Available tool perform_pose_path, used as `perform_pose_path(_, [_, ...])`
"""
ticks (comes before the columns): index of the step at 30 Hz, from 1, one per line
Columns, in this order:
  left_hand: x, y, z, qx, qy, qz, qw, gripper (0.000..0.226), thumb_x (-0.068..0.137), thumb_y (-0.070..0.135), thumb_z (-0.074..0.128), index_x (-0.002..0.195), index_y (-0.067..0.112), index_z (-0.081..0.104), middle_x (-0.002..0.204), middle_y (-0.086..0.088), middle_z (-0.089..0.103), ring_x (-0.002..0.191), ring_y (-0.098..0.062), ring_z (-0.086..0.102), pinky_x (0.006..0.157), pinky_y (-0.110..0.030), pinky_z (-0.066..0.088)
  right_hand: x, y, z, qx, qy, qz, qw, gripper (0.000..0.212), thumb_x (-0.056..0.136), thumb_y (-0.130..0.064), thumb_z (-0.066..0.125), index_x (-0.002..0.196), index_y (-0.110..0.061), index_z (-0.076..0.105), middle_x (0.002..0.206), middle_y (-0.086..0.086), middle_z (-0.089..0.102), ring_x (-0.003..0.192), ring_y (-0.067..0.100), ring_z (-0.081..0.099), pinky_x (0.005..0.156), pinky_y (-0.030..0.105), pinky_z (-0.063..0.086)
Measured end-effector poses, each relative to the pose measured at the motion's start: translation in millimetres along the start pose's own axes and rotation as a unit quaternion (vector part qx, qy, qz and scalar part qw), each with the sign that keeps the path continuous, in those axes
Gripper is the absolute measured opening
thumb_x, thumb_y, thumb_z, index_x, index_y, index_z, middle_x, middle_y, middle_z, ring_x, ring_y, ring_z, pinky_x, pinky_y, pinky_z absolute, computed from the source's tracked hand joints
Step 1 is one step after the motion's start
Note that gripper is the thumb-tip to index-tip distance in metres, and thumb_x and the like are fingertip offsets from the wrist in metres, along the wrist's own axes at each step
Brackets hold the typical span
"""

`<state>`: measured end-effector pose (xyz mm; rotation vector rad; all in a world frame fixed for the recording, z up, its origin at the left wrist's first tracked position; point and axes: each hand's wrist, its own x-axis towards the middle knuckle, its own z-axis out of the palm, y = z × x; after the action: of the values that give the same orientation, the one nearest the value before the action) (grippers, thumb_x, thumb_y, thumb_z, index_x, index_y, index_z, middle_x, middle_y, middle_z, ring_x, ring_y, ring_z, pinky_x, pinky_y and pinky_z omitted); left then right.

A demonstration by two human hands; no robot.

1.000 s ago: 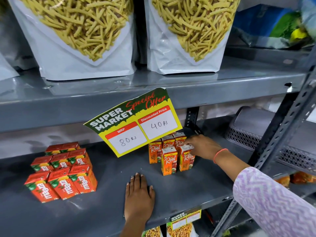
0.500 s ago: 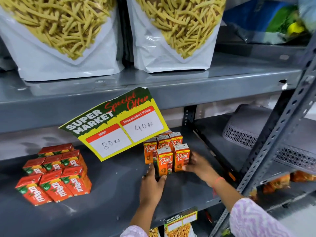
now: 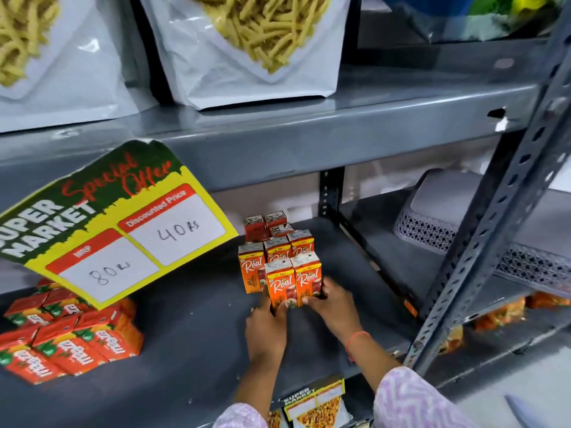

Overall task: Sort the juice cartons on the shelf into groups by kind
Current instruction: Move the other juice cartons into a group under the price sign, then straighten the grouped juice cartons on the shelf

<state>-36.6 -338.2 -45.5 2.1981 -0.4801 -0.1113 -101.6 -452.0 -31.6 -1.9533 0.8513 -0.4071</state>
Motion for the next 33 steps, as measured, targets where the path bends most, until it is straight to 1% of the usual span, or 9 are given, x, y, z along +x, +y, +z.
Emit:
perform_pose_path(12, [-55, -3, 7, 0.034, -0.014, -0.035, 0.999, 0.047, 0.090, 0.043, 0.047, 0.132, 0.021, 0.044, 0.120, -0.011, 0.061, 0.107, -0.030, 0.059, 0.087, -0.039, 0.049, -39, 34, -19, -0.013, -0.016, -0.034, 0.999, 0.036, 0.074, -0.030, 0.074, 0.101, -0.012, 0.059, 0.102, 0.004, 0.074, 0.098, 0.020, 0.068, 0.087, 0.045, 0.054])
perform_pose_path(16, [-56, -2, -2, 0.030, -0.050, -0.030, 0.998, 0.057, 0.090, 0.046, 0.047, 0.140, 0.023, 0.032, 0.125, -0.008, 0.061, 0.111, -0.028, 0.058, 0.092, -0.042, 0.049, -42, 32, -22, 0.027, -0.045, -0.015, 0.999, 0.039, 0.075, -0.015, 0.075, 0.109, -0.014, 0.057, 0.108, -0.001, 0.070, 0.106, 0.017, 0.063, 0.093, 0.035, 0.050])
perform_pose_path(19, [-64, -6, -17, 0.023, -0.069, -0.030, 0.997, 0.069, 0.089, 0.045, 0.050, 0.145, 0.020, 0.019, 0.136, -0.010, 0.053, 0.123, -0.027, 0.050, 0.099, -0.033, 0.041, -62, 34, -23, 0.134, 0.077, 0.004, 0.988, 0.053, 0.076, 0.000, 0.071, 0.124, -0.013, 0.053, 0.117, 0.002, 0.060, 0.112, 0.020, 0.056, 0.095, 0.031, 0.044])
perform_pose_path(21, [-71, -17, -38, 0.008, -0.034, -0.024, 0.999, 0.071, 0.088, 0.042, 0.054, 0.145, 0.017, 0.020, 0.139, -0.011, 0.050, 0.127, -0.025, 0.046, 0.101, -0.029, 0.038, -80, 30, -21, 0.159, 0.205, -0.021, 0.965, 0.036, 0.079, -0.013, 0.070, 0.111, -0.021, 0.055, 0.109, 0.014, 0.059, 0.103, 0.025, 0.060, 0.083, 0.015, 0.044])
perform_pose_path(24, [-76, -42, -84, -0.055, 0.075, 0.003, 0.996, 0.087, 0.074, 0.061, 0.058, 0.140, 0.012, 0.030, 0.144, -0.013, 0.042, 0.133, -0.015, 0.036, 0.104, -0.025, 0.032, -106, 7, -4, 0.196, 0.235, -0.048, 0.951, 0.043, 0.069, -0.063, 0.058, 0.095, -0.029, 0.056, 0.087, 0.004, 0.054, 0.077, -0.004, 0.056, 0.068, -0.001, 0.040])
perform_pose_path(27, [-69, -78, -138, -0.096, 0.222, -0.041, 0.969, 0.079, 0.078, 0.034, 0.069, 0.140, 0.007, 0.028, 0.151, -0.014, 0.027, 0.139, -0.025, 0.027, 0.112, -0.036, 0.031, -126, -32, 34, 0.242, 0.167, -0.063, 0.954, 0.016, 0.073, -0.036, 0.067, 0.083, -0.047, 0.061, 0.076, -0.010, 0.063, 0.068, -0.011, 0.055, 0.063, 0.002, 0.040])
perform_pose_path(28, [-67, -89, -157, -0.099, 0.261, -0.062, 0.958, 0.080, 0.080, 0.034, 0.068, 0.141, 0.005, 0.026, 0.151, -0.015, 0.025, 0.140, -0.028, 0.025, 0.113, -0.040, 0.029, -129, -42, 51, 0.247, 0.144, -0.070, 0.956, 0.031, 0.078, -0.019, 0.070, 0.083, -0.047, 0.059, 0.073, -0.009, 0.065, 0.066, -0.012, 0.056, 0.062, 0.000, 0.041])
perform_pose_path(30, [-62, -115, -188, -0.108, 0.314, -0.085, 0.939, 0.099, 0.073, 0.063, 0.056, 0.143, 0.002, 0.021, 0.151, -0.011, 0.022, 0.140, -0.026, 0.018, 0.115, -0.035, 0.019, -133, -57, 85, 0.251, 0.075, -0.063, 0.963, 0.046, 0.081, 0.005, 0.064, 0.091, -0.040, 0.058, 0.074, -0.006, 0.068, 0.063, -0.015, 0.058, 0.061, -0.003, 0.042])
perform_pose_path(33, [-55, -146, -222, -0.113, 0.311, -0.137, 0.934, 0.093, 0.080, 0.046, 0.062, 0.144, 0.004, 0.009, 0.156, -0.010, 0.011, 0.143, -0.022, 0.010, 0.116, -0.032, 0.011, -133, -72, 134, 0.219, -0.032, -0.054, 0.974, 0.045, 0.082, 0.011, 0.060, 0.111, -0.022, 0.055, 0.108, 0.016, 0.066, 0.071, -0.024, 0.059, 0.068, -0.006, 0.043])
